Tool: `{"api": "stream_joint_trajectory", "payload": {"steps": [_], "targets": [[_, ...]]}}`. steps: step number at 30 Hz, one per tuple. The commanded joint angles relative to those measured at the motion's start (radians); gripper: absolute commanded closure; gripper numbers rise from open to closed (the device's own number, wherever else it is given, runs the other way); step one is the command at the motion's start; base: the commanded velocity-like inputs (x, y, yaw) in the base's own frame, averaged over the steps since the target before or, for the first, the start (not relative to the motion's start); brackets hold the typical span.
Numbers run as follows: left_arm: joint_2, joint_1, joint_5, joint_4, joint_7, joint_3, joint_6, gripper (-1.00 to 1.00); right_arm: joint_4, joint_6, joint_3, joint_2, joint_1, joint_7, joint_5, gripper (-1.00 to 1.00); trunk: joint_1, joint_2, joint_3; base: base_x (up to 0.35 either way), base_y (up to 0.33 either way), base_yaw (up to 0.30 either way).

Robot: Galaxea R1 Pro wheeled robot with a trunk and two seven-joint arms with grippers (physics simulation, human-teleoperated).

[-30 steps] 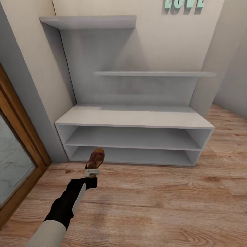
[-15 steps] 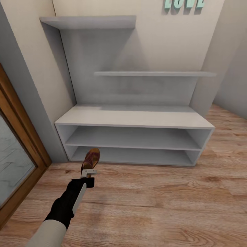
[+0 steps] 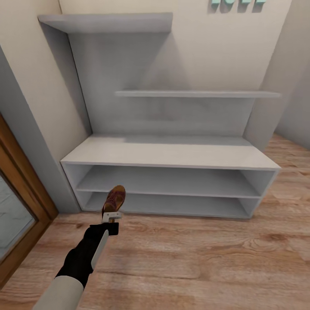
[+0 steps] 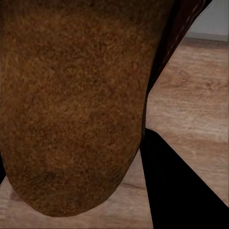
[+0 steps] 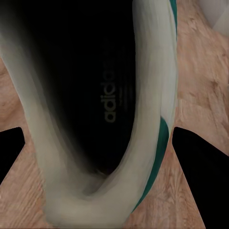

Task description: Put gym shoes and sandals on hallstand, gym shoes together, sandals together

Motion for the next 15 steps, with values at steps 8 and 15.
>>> {"api": "stream_joint_trajectory", "payload": {"steps": [8, 15], "targets": [[0.000, 0.000, 0.004, -0.001, 0.003, -0.002, 0.005, 1.00, -0.001, 0.007, 0.000, -0.001, -0.001, 0.000, 0.006, 1.00, 0.000, 0.000, -0.001, 0.344, 0.000, 0.000], [0.000, 0.000, 0.005, -0.001, 0.003, -0.002, 0.005, 1.00, -0.001, 0.007, -0.001, -0.001, -0.001, 0.000, 0.005, 1.00, 0.000, 0.000, -0.001, 0.344, 0.000, 0.000]]}}
